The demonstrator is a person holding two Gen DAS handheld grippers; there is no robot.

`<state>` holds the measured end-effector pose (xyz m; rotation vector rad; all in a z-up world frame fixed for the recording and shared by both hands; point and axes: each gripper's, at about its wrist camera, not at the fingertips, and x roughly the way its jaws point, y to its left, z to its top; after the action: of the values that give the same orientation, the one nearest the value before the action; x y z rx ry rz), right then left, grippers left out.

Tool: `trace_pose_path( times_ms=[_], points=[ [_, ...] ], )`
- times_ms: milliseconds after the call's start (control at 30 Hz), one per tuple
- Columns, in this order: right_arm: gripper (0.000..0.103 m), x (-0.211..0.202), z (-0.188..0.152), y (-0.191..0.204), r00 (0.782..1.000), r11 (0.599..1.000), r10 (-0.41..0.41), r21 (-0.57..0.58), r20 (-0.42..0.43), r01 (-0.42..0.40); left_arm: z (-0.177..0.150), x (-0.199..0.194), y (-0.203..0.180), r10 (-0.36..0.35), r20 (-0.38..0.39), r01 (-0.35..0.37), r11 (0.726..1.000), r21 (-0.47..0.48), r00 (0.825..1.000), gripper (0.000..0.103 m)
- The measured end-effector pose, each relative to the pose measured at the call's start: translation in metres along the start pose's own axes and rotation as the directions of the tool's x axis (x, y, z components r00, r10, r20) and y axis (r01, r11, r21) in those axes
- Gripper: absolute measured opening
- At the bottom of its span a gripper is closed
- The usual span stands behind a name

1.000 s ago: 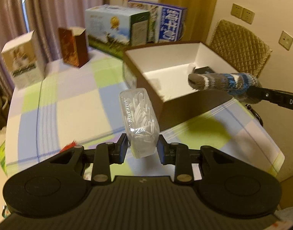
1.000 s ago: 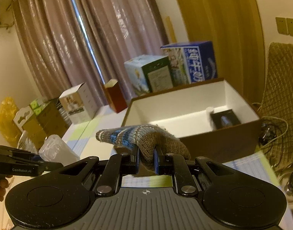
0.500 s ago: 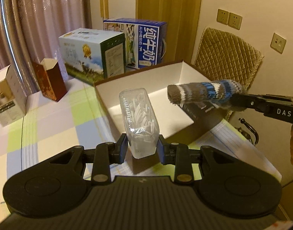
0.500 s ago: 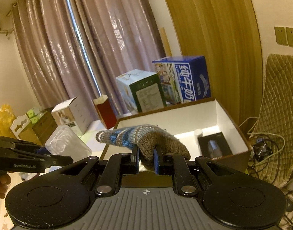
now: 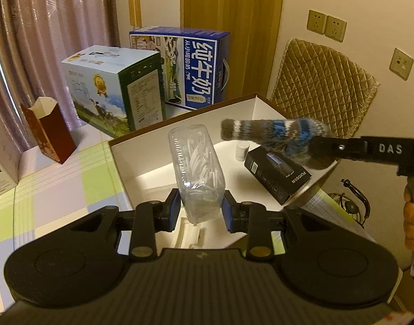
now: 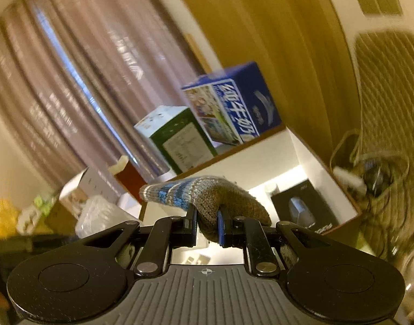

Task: Organize objects
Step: 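Carry the tissue pack and sock into the cardboard box and open both grippers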

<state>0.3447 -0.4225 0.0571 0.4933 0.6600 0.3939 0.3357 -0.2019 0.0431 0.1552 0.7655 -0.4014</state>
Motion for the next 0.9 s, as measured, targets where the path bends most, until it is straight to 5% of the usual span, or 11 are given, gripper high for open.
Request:
trace_pose_path(
  times_ms=[233, 267, 367, 633, 900],
  points=[
    [0.012, 0.038, 0.011, -0.036, 0.998, 0.964, 0.025, 0.264, -0.049, -0.011, 0.009, 0.035, -0.001, -0.009, -0.039, 0.009, 1.000, -0.005, 0.999, 0.028],
    [0.018, 0.044, 0.012, -0.041, 0.999, 0.960, 0.008, 0.279, -0.048, 0.006, 0.009, 0.040, -0.001, -0.010, -0.046, 0.009, 1.000, -0.007, 0.999, 0.028],
    [0.072, 0.059, 0.013, -0.046, 0.998, 0.970, -0.046, 0.236, -0.048, 0.056, 0.009, 0.053, 0.001, -0.017, -0.069, 0.016, 1.000, -0.017, 0.997, 0.028],
    [0.074, 0.076, 0.002, -0.050, 0.987, 0.988, -0.097, 0.111, -0.125, 0.111, 0.005, 0.077, 0.003, -0.023, -0.117, 0.020, 0.999, -0.030, 0.993, 0.028],
    [0.076, 0.089, -0.008, -0.033, 0.961, 0.969, -0.215, -0.164, -0.175, 0.186, 0.004, 0.102, -0.001, -0.044, -0.155, 0.038, 0.999, -0.037, 0.987, 0.028]
  ],
)
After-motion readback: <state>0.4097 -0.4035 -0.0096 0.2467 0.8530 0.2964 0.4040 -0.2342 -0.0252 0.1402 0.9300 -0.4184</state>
